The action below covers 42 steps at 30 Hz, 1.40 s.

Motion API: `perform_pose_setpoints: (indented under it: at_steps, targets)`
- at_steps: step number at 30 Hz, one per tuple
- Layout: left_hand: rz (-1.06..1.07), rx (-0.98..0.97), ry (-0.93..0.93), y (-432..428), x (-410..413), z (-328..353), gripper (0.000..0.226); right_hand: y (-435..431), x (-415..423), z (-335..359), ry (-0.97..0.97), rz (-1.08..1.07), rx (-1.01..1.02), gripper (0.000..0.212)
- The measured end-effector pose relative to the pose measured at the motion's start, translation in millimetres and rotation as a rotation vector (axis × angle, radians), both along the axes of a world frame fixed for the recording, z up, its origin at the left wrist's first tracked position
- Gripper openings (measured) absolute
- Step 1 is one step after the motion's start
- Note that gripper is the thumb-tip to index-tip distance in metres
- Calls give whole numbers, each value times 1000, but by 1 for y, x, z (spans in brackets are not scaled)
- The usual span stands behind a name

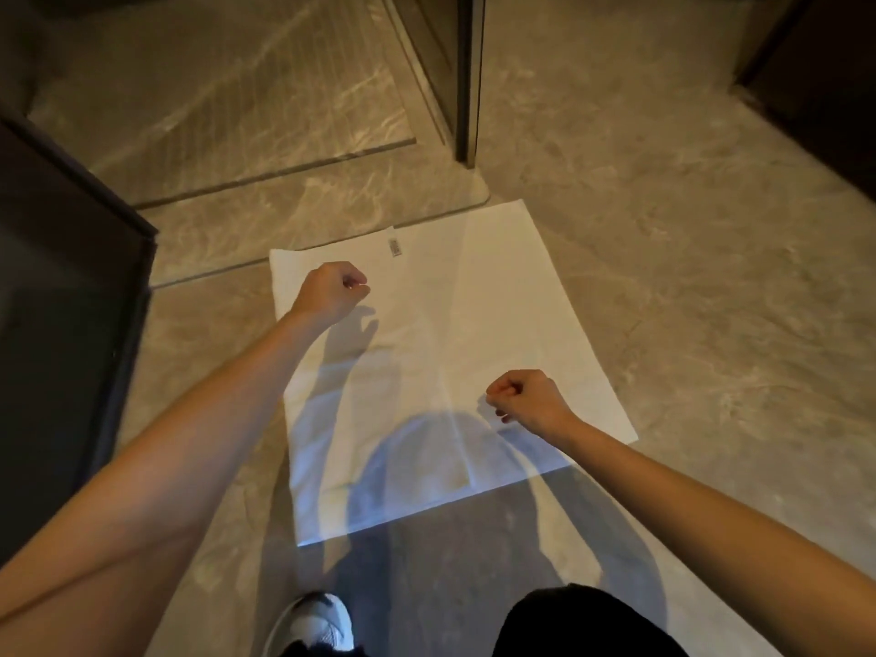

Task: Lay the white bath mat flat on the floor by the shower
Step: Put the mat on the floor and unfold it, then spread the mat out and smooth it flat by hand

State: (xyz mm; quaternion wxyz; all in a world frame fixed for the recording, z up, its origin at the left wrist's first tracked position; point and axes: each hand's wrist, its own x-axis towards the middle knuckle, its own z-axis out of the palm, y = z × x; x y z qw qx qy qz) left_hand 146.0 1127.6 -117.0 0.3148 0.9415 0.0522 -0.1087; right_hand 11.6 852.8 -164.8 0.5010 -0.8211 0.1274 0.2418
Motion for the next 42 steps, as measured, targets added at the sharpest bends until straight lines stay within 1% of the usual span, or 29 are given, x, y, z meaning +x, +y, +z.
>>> perform_pose_setpoints:
  at_steps: [3,6,9,13,15,17,20,22,25,28,31,33,36,38,40,41,42]
  targets:
    - [-39,-28,53,-12,8,-38,19,17,-1,-27,41,17,-11,11]
    - [-88,-20,98,-21,19,-78,23,26,6,-52,83,18,-46,10]
    - [-135,13,86,-27,29,-105,31,31,11,-68,112,2,-40,12]
    - [-118,27,41,-29,51,-126,32,41,8,-79,165,16,-23,6]
    - [-82,30,5,-33,63,-133,34,47,9,-81,188,33,-37,7]
    - [-48,57,-26,-40,73,-136,43,51,11,-83,197,31,-34,8]
    - [-18,107,-18,-48,77,-139,60,56,14,-83,233,7,-20,11]
    - [-28,152,-15,-51,78,-140,64,58,16,-81,272,-19,-8,15]
    - [-46,137,-29,-49,79,-139,58,60,19,-81,281,-29,-23,17]
    - [-34,126,-29,-47,80,-136,47,62,20,-81,267,-8,-68,12]
    - [-12,119,-11,-47,80,-135,42,64,20,-78,252,24,-90,20]
    - [5,94,-6,-46,80,-132,37,64,20,-76,247,20,-70,18]
    - [50,-8,2,-36,77,-120,14,62,21,-70,231,36,-44,18]
    - [96,-74,-5,-23,74,-108,1,64,21,-62,233,17,13,16]
    - [126,-117,-18,-5,71,-95,10,70,21,-48,262,-10,98,7]
    - [135,-131,-20,6,68,-88,14,75,21,-40,282,-13,144,6]
    - [140,-138,-19,17,66,-81,17,80,21,-33,296,-2,180,12]
